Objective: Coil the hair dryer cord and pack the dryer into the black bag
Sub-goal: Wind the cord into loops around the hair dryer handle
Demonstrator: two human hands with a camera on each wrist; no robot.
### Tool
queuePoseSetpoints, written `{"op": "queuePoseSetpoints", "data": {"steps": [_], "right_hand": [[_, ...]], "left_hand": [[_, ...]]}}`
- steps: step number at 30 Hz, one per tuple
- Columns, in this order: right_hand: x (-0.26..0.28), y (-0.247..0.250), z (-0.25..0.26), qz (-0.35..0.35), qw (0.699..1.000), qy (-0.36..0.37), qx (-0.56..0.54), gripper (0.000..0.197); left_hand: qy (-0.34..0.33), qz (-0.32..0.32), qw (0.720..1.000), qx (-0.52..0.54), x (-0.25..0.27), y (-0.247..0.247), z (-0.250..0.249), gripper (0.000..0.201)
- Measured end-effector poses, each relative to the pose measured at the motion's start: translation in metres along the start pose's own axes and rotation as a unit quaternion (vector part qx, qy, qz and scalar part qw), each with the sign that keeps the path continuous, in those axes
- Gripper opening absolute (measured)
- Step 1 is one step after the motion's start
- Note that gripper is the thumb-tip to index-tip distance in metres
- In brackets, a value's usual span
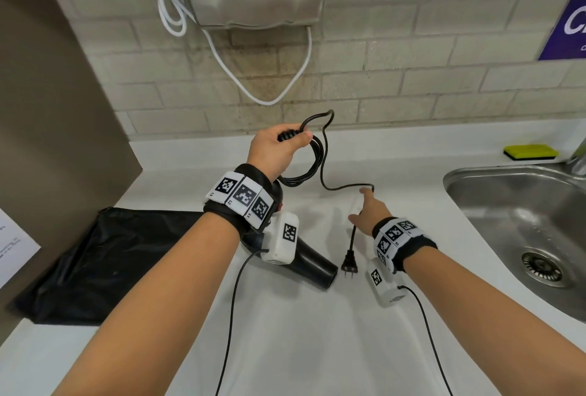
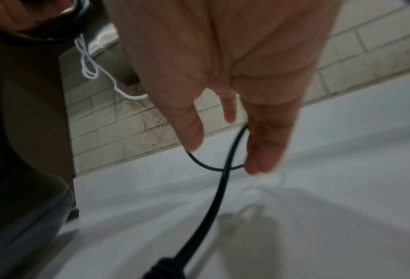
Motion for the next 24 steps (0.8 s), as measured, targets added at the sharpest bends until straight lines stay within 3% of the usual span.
{"op": "queuePoseSetpoints", "data": {"steps": [3, 6, 9, 13, 16, 21, 24], "right_hand": [[0.006, -0.018, -0.01, 0.099, 0.984, -0.018, 0.149, 0.054], [0.012, -0.038, -0.011, 0.187, 0.952, 0.017, 0.24, 0.037], [0.006, -0.041, -0.009, 0.191, 0.938, 0.026, 0.289, 0.028], [-0.007, -0.04, -0.014, 0.174, 0.939, -0.008, 0.297, 0.042], [-0.012, -0.037, -0.015, 0.159, 0.933, -0.028, 0.321, 0.031], [-0.013, -0.027, -0.011, 0.143, 0.967, -0.064, 0.201, 0.017], [-0.012, -0.013, 0.008, 0.148, 0.985, -0.053, -0.064, 0.021]], "left_hand": [[-0.007, 0.005, 1.0, -0.003, -0.002, -0.002, 0.0, 0.019], [-0.011, 0.007, 1.0, 0.001, -0.005, -0.002, 0.001, 0.017], [-0.008, 0.009, 1.0, 0.004, -0.006, -0.003, 0.002, 0.016], [-0.009, 0.008, 1.0, 0.009, -0.007, -0.003, 0.002, 0.012], [0.005, 0.008, 1.0, 0.021, -0.008, -0.001, 0.004, 0.004], [-0.012, 0.016, 1.0, 0.006, -0.011, 0.0, 0.002, 0.011], [-0.036, 0.026, 0.999, 0.001, -0.014, 0.001, 0.0, 0.018]]}}
Point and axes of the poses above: each hand's wrist, its own x-axis away from the middle knuckle, its own y-axis out of the back of the hand, z = x × y, the point moved 7 cm from there along -x, towards the middle knuckle, and after that the axes turned 4 degrees about x, right-handed, at the moved point
